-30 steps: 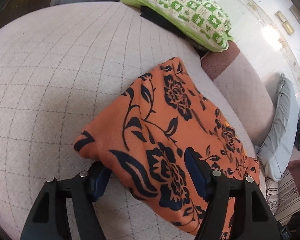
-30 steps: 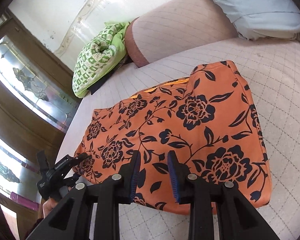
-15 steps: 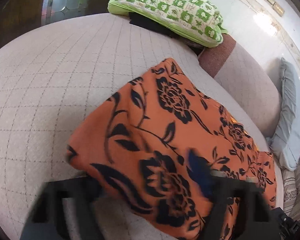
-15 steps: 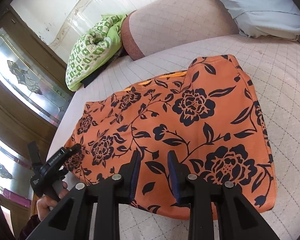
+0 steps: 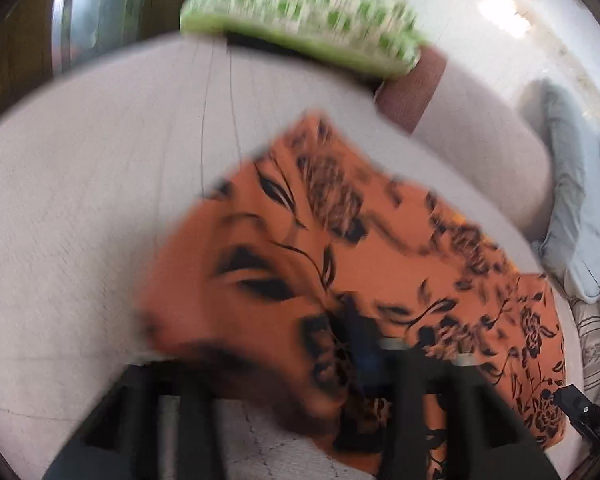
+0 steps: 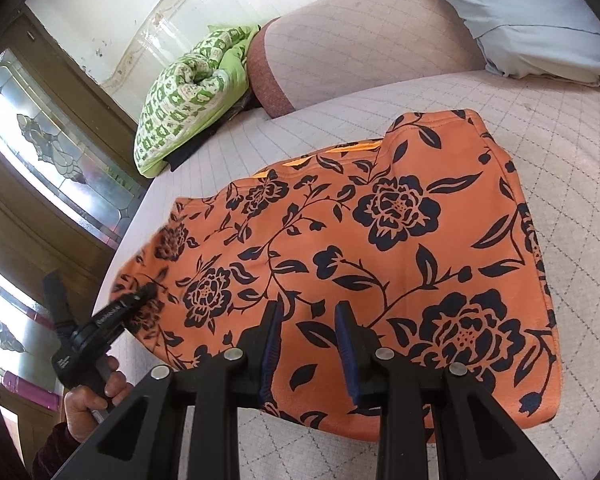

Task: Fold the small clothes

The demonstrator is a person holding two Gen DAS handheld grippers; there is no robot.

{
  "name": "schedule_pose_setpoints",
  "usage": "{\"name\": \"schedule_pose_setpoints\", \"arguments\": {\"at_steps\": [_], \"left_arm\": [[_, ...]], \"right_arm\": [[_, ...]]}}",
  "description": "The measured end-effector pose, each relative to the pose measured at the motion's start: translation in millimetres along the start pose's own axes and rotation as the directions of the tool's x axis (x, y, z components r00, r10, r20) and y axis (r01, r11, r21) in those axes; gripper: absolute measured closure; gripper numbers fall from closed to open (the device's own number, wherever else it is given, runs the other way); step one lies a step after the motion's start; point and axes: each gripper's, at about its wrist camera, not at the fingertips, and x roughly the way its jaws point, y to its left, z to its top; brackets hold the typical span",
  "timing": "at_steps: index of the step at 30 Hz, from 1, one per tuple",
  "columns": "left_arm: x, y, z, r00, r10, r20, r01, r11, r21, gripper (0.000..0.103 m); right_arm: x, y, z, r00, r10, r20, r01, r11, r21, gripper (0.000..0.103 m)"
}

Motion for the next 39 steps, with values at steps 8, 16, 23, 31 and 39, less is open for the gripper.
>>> {"name": "schedule_pose_setpoints", "arguments": {"at_steps": [8, 16, 23, 31, 39], "left_arm": [[-25, -23, 8, 0.995, 0.04, 0.088, -0.046, 0.997, 0.062, 0.083], [-91, -121, 1, 0.973, -0.101, 0.209, 0.039, 0.958, 0.284, 0.084], [-98, -235, -53, 0.955, -0.266, 0.133, 0.164, 0.844, 0.511, 0.084], [-14, -310, -152, 0.954, -0.164, -0.249, 0.286, 0.739, 0.61, 0.059], [-119, -234, -89, 0.93, -0.367, 0.027, 0.266, 0.722, 0.639, 0.014]], "right_arm": [[-14, -17, 5, 0.999, -0.021, 0.041, 0.019, 0.999, 0.04, 0.073], [-61, -77, 18, 0.984, -0.057, 0.167, 0.019, 0.974, 0.224, 0.073], [-102, -136, 16, 0.964, -0.061, 0.259, -0.047, 0.919, 0.39, 0.073], [-117, -173, 18, 0.956, -0.07, 0.285, -0.078, 0.876, 0.476, 0.072], [-115, -156, 27, 0.952, 0.036, 0.303, -0.159, 0.906, 0.392, 0.07]]}}
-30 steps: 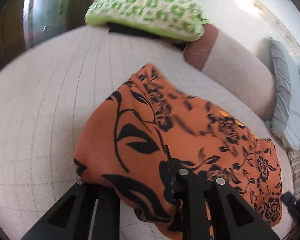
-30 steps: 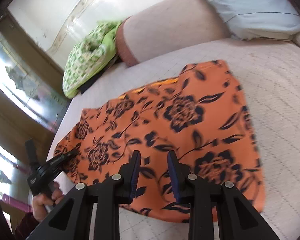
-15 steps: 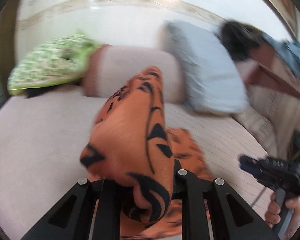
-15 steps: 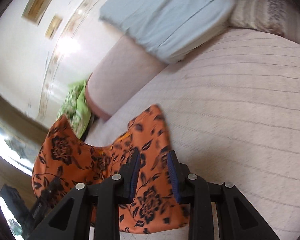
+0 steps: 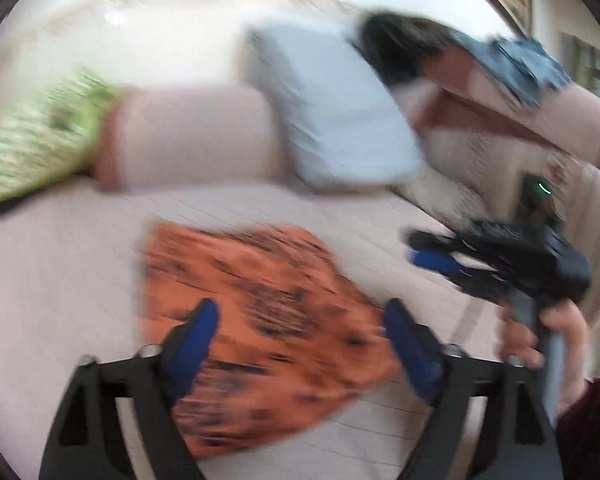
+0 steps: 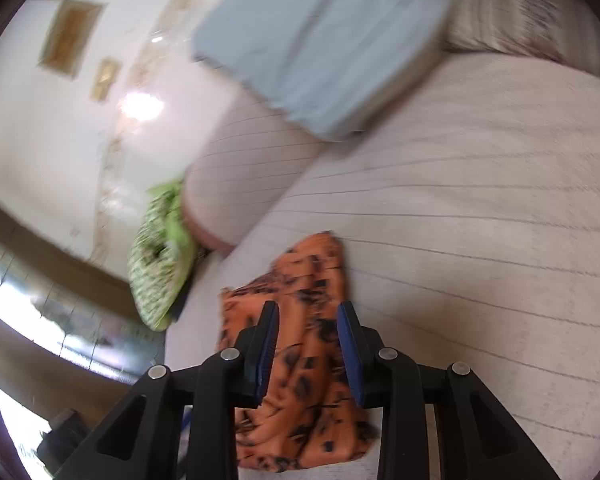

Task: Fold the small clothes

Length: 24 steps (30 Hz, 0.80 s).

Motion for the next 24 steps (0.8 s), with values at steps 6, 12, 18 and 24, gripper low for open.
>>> {"name": "schedule_pose_setpoints", "arguments": {"at_steps": [6, 12, 18, 24], "left_arm": [[17, 67, -20, 0.958, 0.233, -0.167, -0.252, 0.963, -0.1, 0.014], [64, 73, -66, 0.879, 0.325, -0.349, -0.348, 0.938, -0.004, 0.014], [63, 76, -54, 0.886, 0.291, -0.361, -0.321, 0.947, -0.023, 0.014], [68, 76, 0, 0.908, 0.296, -0.295, -0.315, 0.949, -0.017, 0.014]], "right_arm": [[30, 57, -31, 0.95, 0.249, -0.19, -0.277, 0.951, -0.137, 0.07], [80, 43, -58, 0.927, 0.009, -0.375, -0.073, 0.985, -0.158, 0.071], [91, 11, -52, 0.918, -0.148, -0.368, 0.104, 0.985, -0.137, 0.089], [71, 36, -34, 0.969, -0.062, -0.241, 0.024, 0.987, -0.158, 0.085]]}}
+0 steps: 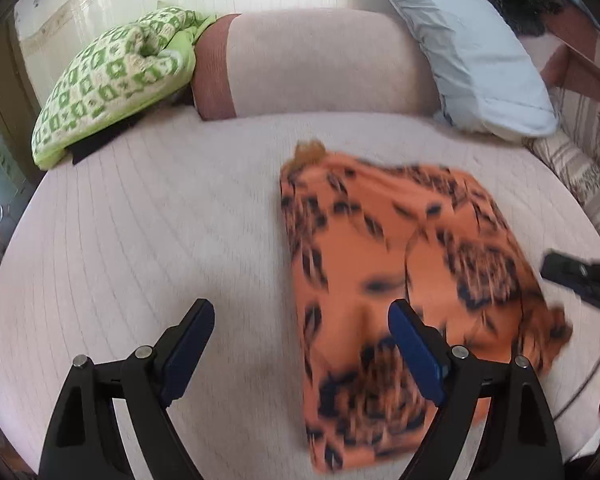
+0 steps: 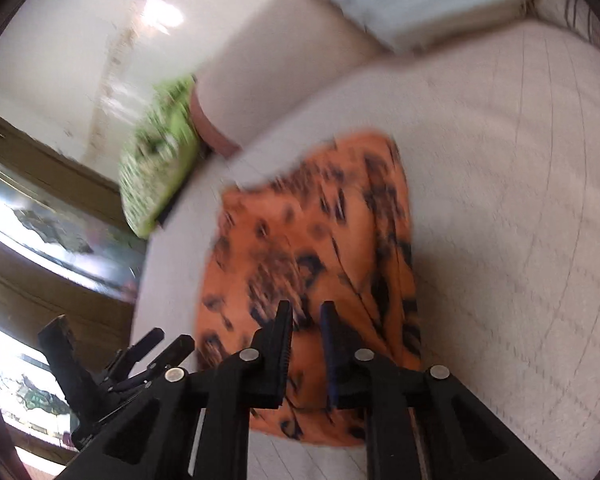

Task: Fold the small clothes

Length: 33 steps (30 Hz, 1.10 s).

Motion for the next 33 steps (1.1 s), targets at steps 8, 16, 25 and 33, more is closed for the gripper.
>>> {"name": "schedule_pose_setpoints", "arguments": {"at_steps": [8, 16, 25, 33], "left_arm": [[78, -22, 78, 0.995, 0.054, -0.084, -0.052, 0.998, 0.026, 0.014], [161, -10, 106, 0.973, 0.061, -0.225, -0.088, 0.99, -0.111, 0.009], [72, 19, 73, 0.996, -0.062, -0.065, 0.053, 0.99, -0.129, 0.009], [40, 1, -27, 0.995, 0.002, -0.095, 0.001, 1.0, 0.027, 0.007]], "right_arm": [[22, -2, -3, 0.997, 0.025, -0.072, -0.021, 0.998, 0.051, 0.084], [37, -20, -2, 0.993, 0.019, -0.117, -0.007, 0.995, 0.1, 0.086], [20, -6, 18, 0.999, 0.04, 0.019, -0.041, 0.999, 0.023, 0.084], [62, 1, 61, 1.0, -0.003, -0.03, 0.004, 1.0, 0.016, 0.08]]}}
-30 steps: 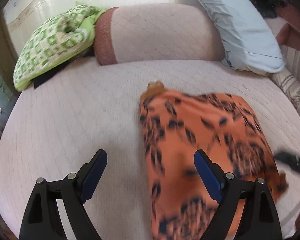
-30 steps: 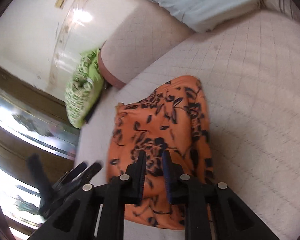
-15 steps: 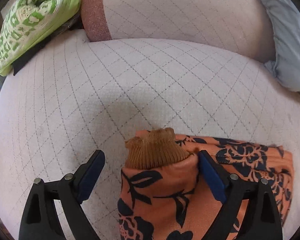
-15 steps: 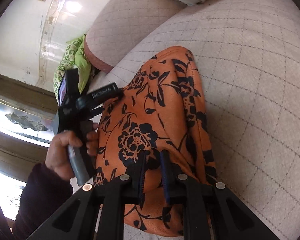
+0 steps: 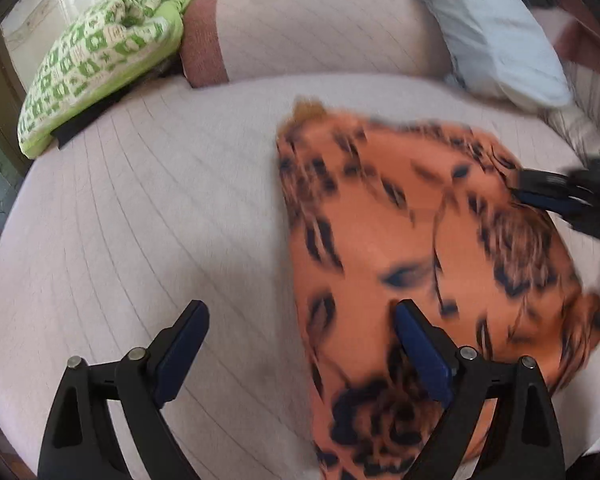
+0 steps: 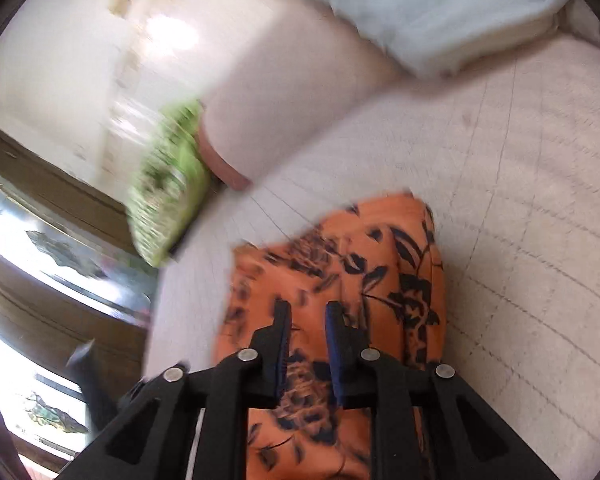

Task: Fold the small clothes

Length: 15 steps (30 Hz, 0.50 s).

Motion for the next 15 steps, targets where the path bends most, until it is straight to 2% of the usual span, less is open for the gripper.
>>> {"name": "schedule_pose_setpoints", "arguments": {"at_steps": [1, 2, 4, 6, 9, 12, 15], "left_arm": [[4, 0, -6, 1.0, -0.01, -0.004, 0.01, 1.0, -0.014, 0.006], [9, 4, -6, 1.0, -0.012, -0.015, 0.011, 1.0, -0.029, 0.002], [12, 9, 0, 0.997, -0.027, -0.067, 0.021, 0.996, -0.09, 0.001], [11, 7, 1, 0.997, -0.01, -0.082, 0.002, 0.996, -0.089, 0.001], [5, -10, -3, 0.997, 0.075, -0.027, -0.075, 0.997, -0.011, 0.001], [0, -22, -10, 0.99, 0.138, 0.017, -0.138, 0.99, 0.009, 0.0], [-1, -27, -14, 0.984, 0.175, 0.024, -0.175, 0.984, -0.019, 0.0]], "right_arm": [[17, -5, 2, 0.993, -0.094, -0.064, 0.095, 0.995, 0.013, 0.079], [27, -11, 3, 0.987, -0.13, -0.095, 0.134, 0.99, 0.035, 0.079], [22, -13, 5, 0.993, -0.09, -0.074, 0.096, 0.992, 0.084, 0.08], [7, -6, 5, 0.996, -0.076, -0.056, 0.081, 0.994, 0.08, 0.079], [-25, 13, -7, 0.998, -0.067, 0.014, 0.067, 0.998, -0.006, 0.078], [-48, 27, -30, 0.999, -0.029, 0.031, 0.03, 0.999, -0.042, 0.079], [-59, 39, -55, 0.995, -0.1, 0.028, 0.103, 0.99, -0.098, 0.079]]}}
